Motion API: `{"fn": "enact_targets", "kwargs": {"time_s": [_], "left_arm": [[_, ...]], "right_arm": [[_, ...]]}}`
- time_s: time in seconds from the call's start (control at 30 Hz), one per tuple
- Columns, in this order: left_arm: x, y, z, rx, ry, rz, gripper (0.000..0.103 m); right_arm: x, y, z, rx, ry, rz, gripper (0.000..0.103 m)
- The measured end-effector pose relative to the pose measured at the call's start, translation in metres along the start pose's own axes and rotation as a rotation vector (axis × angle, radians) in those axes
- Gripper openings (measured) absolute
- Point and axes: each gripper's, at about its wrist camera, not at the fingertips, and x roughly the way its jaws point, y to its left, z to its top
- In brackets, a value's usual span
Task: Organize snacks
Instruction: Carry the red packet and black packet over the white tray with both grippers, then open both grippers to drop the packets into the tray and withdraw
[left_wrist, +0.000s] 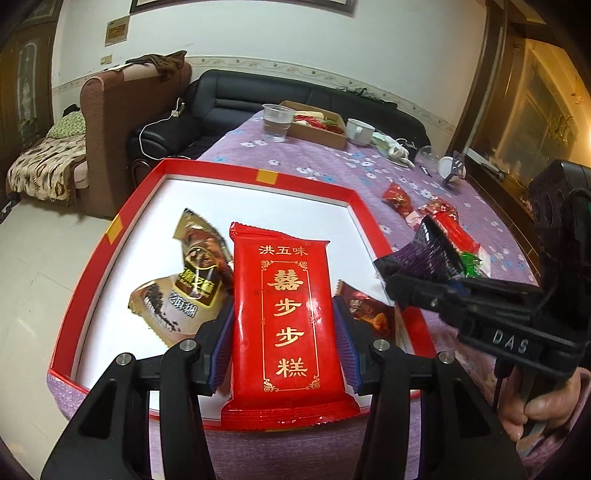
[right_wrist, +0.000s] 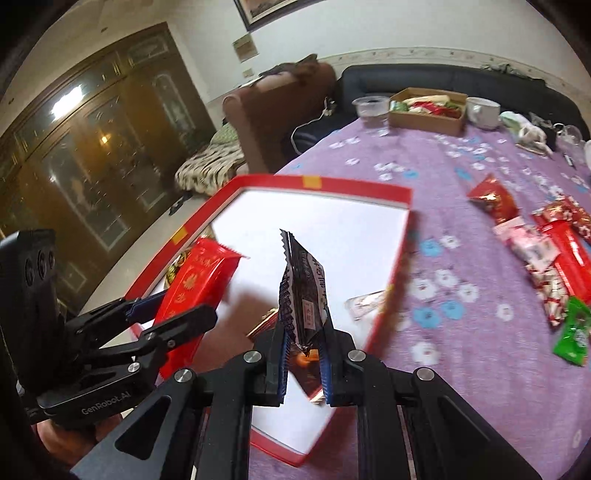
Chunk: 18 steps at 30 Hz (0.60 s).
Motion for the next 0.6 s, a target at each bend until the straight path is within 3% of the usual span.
{"fn": "enact_targets", "kwargs": {"time_s": [0.4, 0.6], "left_arm": [[0.004, 0.002, 0.005, 0.006, 0.003, 0.020, 0.048], [0.011, 0.002, 0.019, 0.020, 0.009, 0.062, 0.048]], "right_arm": [[0.033, 0.023, 0.005, -0.050, 0.066, -0.003, 0.017], [0.027, 0.015, 0.019, -0.017, 0.036, -0.007, 0.018]]}}
